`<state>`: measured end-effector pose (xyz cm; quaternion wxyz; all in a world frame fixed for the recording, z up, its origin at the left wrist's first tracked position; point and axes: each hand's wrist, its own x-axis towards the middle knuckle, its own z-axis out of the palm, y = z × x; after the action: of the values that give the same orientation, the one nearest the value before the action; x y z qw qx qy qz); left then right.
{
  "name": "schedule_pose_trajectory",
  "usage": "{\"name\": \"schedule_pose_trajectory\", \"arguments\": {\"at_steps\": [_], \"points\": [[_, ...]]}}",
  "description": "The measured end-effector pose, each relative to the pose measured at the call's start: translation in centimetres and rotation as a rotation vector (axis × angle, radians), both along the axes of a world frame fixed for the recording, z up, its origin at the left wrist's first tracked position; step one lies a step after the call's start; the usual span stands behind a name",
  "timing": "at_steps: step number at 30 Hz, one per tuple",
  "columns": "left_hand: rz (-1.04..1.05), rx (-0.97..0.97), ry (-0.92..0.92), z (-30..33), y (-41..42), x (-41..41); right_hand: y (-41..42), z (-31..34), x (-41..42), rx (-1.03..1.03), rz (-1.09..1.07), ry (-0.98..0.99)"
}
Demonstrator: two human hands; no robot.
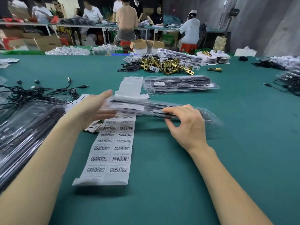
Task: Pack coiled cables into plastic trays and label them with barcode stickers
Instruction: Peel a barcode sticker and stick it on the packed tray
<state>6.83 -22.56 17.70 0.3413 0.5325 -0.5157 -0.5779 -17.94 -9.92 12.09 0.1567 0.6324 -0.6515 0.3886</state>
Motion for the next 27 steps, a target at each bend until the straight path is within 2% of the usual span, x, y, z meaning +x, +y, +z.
{"name": "schedule_pose_trajectory", "arguments": {"at_steps": [3, 4, 6, 8, 10, 11, 13, 18, 27], "points": [[0.021, -0.411, -0.603, -1.2, -0.1, -0.3, -0.1, -0.2, 0.3, -0.010, 0.003, 0.049], [0.013, -0.605, -0.692, -1.5, 0.0, -0.6, -0.2, -0.2, 0.5, -0.002, -0.006, 0.067], [-0.101, -0.942, -0.654, -1.3, 0.9, -1.4, -0.4, -0.2, 0.8, 0.008, -0.038, 0.091], [-0.383, -1.107, -0.568, -0.4, 2.4, -2.7, -0.5, -0.2, 1.0, 0.002, -0.077, 0.100], [-0.580, -1.240, -0.697, -0.7, 3.7, -4.9, -0.5, -0.2, 1.2, -0.005, -0.105, 0.121], [-0.594, -1.292, -0.766, -1.4, 4.3, -6.0, -0.5, -0.3, 1.2, -0.012, -0.121, 0.140], [-0.486, -1.349, -0.815, -2.7, 5.5, -7.6, -0.5, -0.3, 1.2, -0.038, -0.154, 0.185], [-0.241, -1.490, -0.720, -4.3, 5.7, -7.9, -0.3, -0.1, 1.6, -0.108, -0.111, 0.203], [-0.187, -1.451, -0.701, -4.8, 5.7, -7.6, -0.1, -0.1, 1.8, -0.093, -0.072, 0.162]]}}
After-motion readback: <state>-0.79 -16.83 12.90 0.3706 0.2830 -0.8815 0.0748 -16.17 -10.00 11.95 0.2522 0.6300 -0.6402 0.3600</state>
